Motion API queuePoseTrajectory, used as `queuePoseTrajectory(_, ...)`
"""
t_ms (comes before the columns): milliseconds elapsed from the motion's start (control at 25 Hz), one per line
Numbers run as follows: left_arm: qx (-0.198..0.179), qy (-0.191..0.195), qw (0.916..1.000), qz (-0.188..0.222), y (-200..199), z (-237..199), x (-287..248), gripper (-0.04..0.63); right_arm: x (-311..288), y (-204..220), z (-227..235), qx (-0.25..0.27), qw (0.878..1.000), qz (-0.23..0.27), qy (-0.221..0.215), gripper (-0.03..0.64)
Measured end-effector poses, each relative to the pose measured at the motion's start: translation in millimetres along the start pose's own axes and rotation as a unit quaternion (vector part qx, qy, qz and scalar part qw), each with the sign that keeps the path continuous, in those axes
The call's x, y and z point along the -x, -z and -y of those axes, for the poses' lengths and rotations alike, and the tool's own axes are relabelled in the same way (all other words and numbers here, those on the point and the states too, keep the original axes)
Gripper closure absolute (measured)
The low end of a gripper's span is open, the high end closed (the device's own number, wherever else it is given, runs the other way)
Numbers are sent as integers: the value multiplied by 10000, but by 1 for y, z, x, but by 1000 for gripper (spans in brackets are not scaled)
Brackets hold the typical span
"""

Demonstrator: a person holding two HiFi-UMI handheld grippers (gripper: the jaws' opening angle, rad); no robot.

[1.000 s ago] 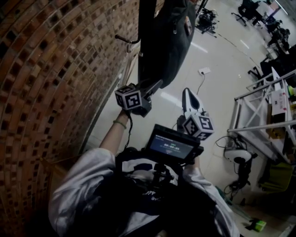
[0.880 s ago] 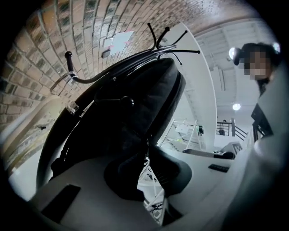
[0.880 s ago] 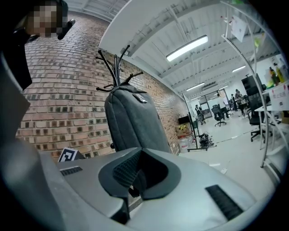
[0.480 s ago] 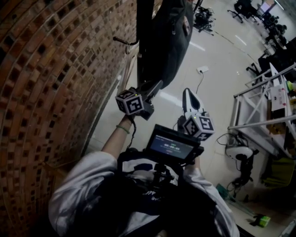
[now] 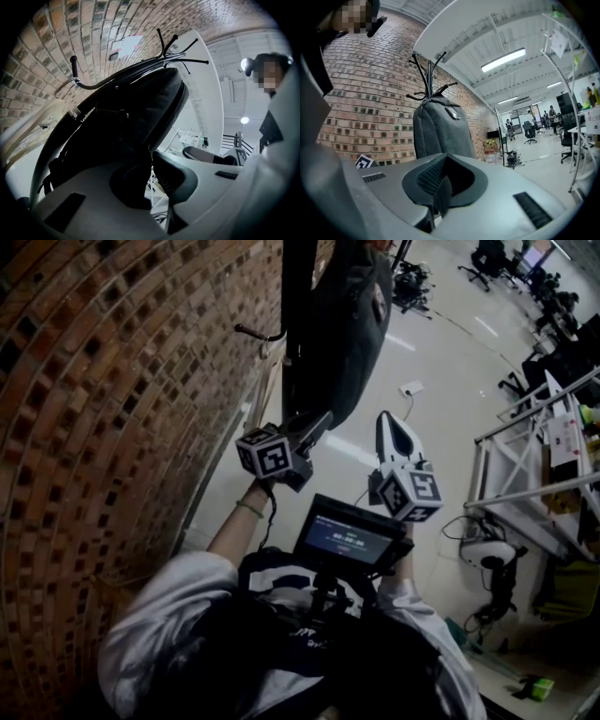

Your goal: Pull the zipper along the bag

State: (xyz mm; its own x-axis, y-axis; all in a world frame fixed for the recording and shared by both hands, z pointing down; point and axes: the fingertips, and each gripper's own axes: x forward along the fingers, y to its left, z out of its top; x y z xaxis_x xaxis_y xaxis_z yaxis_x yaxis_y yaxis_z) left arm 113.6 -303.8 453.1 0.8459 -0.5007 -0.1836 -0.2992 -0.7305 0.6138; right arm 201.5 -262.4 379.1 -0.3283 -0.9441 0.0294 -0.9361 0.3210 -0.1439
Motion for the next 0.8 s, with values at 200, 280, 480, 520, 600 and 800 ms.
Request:
queuePoseTrajectory(200,26,54,10000,-65,-6,3,3,566,-10,-20,-11,539,9984,-28,-172,615)
queuePoseTrajectory(280,14,70,9999,-71,-9,5,4,562,-14,-31,-17,771,9966,24,-295,615)
queuePoseTrajectory(480,-103,249,9996,-83,-17,14,1,560,-26,-67,-40,1150,9908,278,-662,615)
queuePoseTrajectory(520,-83,318,9994,-51,-18,15,0,560,-28,-75,-46,1264,9888,308,-737,615)
queuePoseTrajectory(600,-143,310,9994,-83,-20,16,0,560,-33,-90,-59,1452,9848,379,-874,615)
queuePoseTrajectory(800,-374,251,9988,-180,-25,21,-1,560,-45,-131,-73,1819,9758,642,-1034,612)
